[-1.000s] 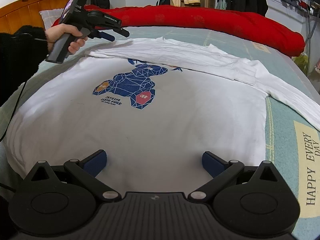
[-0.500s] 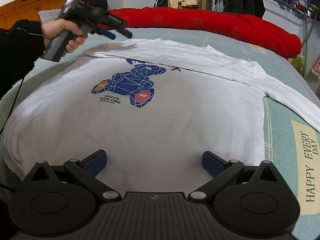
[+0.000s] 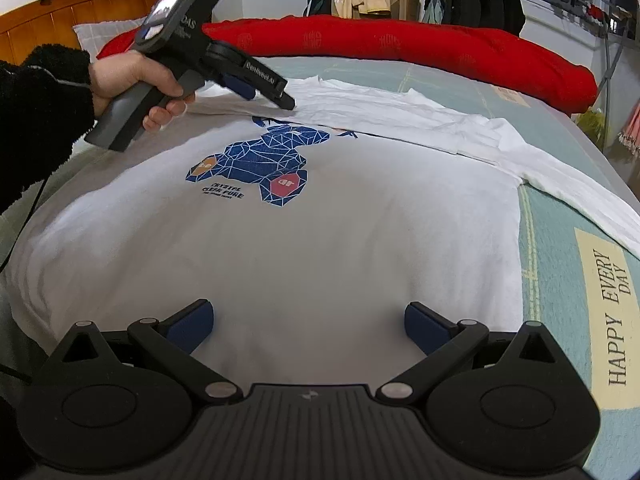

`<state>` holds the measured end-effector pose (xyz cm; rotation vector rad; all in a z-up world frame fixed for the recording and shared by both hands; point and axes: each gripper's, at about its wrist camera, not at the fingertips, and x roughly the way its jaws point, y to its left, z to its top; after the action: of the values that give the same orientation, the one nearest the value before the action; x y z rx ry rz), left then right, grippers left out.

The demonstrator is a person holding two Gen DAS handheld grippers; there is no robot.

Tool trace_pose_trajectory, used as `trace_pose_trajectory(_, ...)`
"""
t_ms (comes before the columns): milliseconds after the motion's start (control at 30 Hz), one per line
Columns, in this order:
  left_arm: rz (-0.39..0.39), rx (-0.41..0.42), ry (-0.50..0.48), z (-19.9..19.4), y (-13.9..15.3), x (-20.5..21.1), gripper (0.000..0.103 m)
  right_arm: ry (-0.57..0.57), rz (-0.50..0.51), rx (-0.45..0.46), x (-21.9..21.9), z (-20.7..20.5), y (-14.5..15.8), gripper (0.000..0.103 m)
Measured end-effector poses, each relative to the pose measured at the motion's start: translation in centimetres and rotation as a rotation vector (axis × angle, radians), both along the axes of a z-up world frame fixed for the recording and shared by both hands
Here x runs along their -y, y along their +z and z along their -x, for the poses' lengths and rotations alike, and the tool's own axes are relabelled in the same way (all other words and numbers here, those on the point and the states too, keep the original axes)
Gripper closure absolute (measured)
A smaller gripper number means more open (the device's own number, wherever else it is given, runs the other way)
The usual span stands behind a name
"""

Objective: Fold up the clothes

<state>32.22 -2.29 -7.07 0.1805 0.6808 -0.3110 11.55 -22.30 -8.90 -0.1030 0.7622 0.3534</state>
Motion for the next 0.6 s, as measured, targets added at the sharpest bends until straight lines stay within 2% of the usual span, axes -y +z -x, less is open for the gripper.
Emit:
trace_pose_trajectory(100,-0.037,0.058,-0.043,0.0,0.7,2.0,0.033,0.000,-0.004,0.005,0.0,-0.1,-0.1,0.000)
trace_pose_trajectory(267,-0.047,-0.018,-0.061,-1.0,-1.8,4.3,0.033,0.007,-0.018,0.015,0.3,0.0,-0.2,0.000)
trace_pose_trajectory(333,-0.041,0.004,-0.058,0.1,-2.4,4.2,0.033,0.012,-0.021,0.020,0.3,0.1,-0.2,0.000)
trace_pose_trajectory(433,-0.030,-0.017,-0.071,1.2,-2.3,3.5,0.033,0.017,-0.029,0.026,0.5,0.1,-0.3,0.000)
trace_pose_trajectory(600,-0.016,-0.031,-0.084,0.1,-2.4,6.2,0.032,0.026,-0.042,0.036,0.7,0.0,-0.5,0.000)
